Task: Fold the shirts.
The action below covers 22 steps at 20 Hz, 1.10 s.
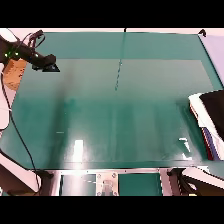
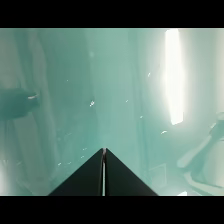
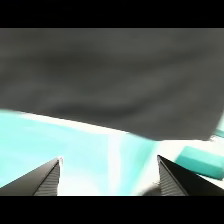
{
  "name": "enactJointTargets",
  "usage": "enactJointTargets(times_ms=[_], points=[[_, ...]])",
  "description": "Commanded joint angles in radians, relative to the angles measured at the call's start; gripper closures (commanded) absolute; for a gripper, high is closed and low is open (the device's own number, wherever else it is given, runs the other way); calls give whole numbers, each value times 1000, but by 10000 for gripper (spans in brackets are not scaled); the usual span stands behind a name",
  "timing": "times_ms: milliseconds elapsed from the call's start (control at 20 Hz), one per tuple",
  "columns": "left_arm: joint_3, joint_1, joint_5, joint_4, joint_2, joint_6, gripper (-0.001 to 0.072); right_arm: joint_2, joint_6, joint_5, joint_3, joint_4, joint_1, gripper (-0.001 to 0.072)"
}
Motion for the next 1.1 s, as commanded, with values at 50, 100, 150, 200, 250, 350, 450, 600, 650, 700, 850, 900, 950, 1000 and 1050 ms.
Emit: enactJointTargets(times_ms=[50, 100, 150, 200, 250, 350, 450, 600, 650, 700, 850, 900, 950, 1000, 1050], points=[[32, -1, 3, -96, 32, 0, 687, -9, -56, -105, 154, 274, 88, 549], [32, -5, 1, -104, 51, 0, 688, -7, -80, -140, 164, 286, 129, 691], [31, -10, -9, -103, 71, -1, 688, -5, -97, -177, 163, 285, 174, 692], [28, -17, -30, -99, 92, -10, 688, -3, -106, -211, 155, 285, 221, 693], [10, -24, -42, -98, 114, -11, 688, 0, -121, -237, 140, 283, 264, 695], [-58, -50, -71, -81, 171, -35, 689, 39, -168, -287, 56, 283, 362, 695], [-183, -90, -95, -35, 249, -56, 688, 118, -195, -358, -101, 283, 462, 695], [-495, -173, -21, 29, 432, -92, 689, 257, -210, -477, -393, 283, 606, 695], [-606, -199, 23, 33, 497, -108, 688, 290, -211, -500, -470, 283, 645, 695], [-718, -226, 67, 32, 565, -134, 688, 317, -220, -524, -537, 285, 682, 695], [-909, -265, 161, 34, 695, -166, 687, 336, -262, -578, -620, 286, 760, 694], [-924, -264, 165, 40, 708, -163, 686, 335, -272, -581, -621, 286, 772, 694], [-925, -265, 162, 54, 711, -156, 687, 335, -270, -580, -621, 293, 775, 695], [-925, -264, 159, 56, 711, -157, 687, 335, -270, -577, -621, 295, 775, 695], [-925, -265, 159, 55, 711, -158, 686, 335, -270, -575, -621, 293, 775, 694]])
